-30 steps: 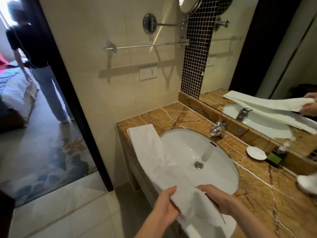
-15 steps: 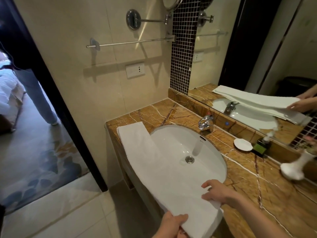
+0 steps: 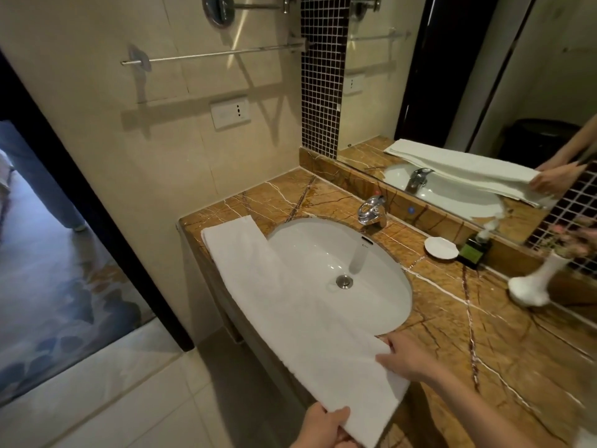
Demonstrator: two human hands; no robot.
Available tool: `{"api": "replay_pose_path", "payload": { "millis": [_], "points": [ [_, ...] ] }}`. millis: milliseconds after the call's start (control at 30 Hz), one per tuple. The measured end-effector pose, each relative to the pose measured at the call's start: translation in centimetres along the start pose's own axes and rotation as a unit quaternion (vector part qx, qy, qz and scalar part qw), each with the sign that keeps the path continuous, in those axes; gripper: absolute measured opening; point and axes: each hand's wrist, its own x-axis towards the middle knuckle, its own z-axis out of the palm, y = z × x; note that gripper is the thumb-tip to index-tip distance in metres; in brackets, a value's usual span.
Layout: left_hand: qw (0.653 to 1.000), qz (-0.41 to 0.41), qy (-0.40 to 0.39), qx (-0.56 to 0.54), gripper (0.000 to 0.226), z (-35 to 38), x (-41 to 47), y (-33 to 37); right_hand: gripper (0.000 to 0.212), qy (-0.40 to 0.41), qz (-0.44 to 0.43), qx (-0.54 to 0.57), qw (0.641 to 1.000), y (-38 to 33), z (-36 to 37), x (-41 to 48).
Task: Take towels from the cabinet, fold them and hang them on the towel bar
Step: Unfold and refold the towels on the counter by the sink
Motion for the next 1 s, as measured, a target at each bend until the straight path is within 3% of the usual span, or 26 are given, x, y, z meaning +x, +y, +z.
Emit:
{"api": "replay_pose_path", "payload": {
  "millis": [167, 367, 500, 633, 767, 867, 1000],
  "points": [
    [0.997, -0.019, 0.028, 0.063, 0.017, 0.6, 0.1, 0.1, 0.026, 0.019, 0.011, 0.023, 0.999, 2.4, 2.4, 1.5],
    [0.994, -0.055, 0.080, 0.051, 0.033, 0.6, 0.4, 0.2, 0.033, 0.015, 0.026, 0.006, 1.000, 1.6, 2.5, 1.4],
    [0.992, -0.082, 0.081, 0.052, 0.026, 0.7, 0.3, 0.6, 0.026, 0.008, 0.029, -0.008, 1.000, 1.4, 2.3, 1.4],
    [0.991, -0.061, 0.072, 0.096, 0.026, 0.3, 0.4, 1.1, 0.024, 0.023, 0.027, -0.081, 0.996, 1.3, 3.1, 1.5],
    [0.982, -0.044, 0.114, 0.147, 0.021, -0.9, 0.8, 2.8, 0.029, 0.052, 0.012, -0.167, 0.985, -1.0, 2.3, 2.0],
    [0.954, 0.032, 0.190, 0.230, 0.027, -1.9, 1.2, 5.6, 0.039, 0.069, -0.047, -0.162, 0.983, -4.0, 1.8, 3.2],
    [0.853, 0.156, 0.278, 0.413, 0.051, -2.8, 2.6, 9.5, 0.047, 0.008, -0.134, -0.156, 0.979, -7.5, 2.7, 5.3]
  ]
}}
